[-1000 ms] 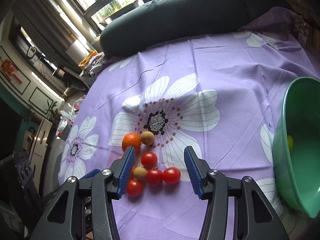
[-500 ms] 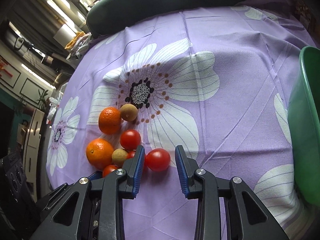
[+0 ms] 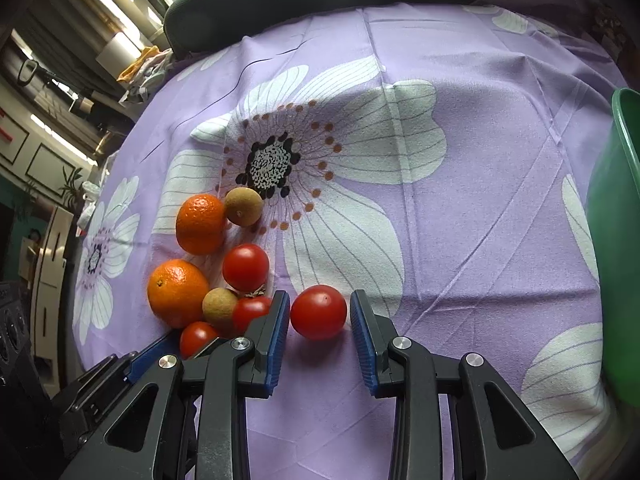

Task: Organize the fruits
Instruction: 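Return the right gripper to the fruit and grasp a red tomato, then carry the red tomato into the green bowl and release it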

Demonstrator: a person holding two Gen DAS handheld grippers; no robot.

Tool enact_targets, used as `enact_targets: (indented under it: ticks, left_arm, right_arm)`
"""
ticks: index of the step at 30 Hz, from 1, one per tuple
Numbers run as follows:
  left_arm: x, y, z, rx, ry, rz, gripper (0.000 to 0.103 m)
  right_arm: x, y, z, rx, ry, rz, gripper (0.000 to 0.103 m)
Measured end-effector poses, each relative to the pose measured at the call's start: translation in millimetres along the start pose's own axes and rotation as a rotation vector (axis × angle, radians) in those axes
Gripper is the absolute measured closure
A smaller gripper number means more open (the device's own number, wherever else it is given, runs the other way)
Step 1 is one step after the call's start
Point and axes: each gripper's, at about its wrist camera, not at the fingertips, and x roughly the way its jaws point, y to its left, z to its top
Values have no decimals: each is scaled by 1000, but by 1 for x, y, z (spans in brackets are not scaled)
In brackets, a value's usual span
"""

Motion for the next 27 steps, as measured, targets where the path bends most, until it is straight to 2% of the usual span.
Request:
enact_targets:
  ticks: [4, 6, 15, 27]
  left_arm:
    - [-2, 0, -1, -1, -7, 5, 66]
    - [-3, 0, 0, -6, -10, -8, 72]
    - [-4, -8, 1, 13, -10, -29, 72]
    - [-44, -50, 5, 118, -162, -43, 72]
  right_arm:
    - [-1, 1, -1, -4, -6, -6, 69]
    - [0, 1, -1, -11, -6, -13, 71]
    - [-4, 3, -1, -19, -24, -8, 73]
    - [-51, -1, 4, 3, -162, 23, 73]
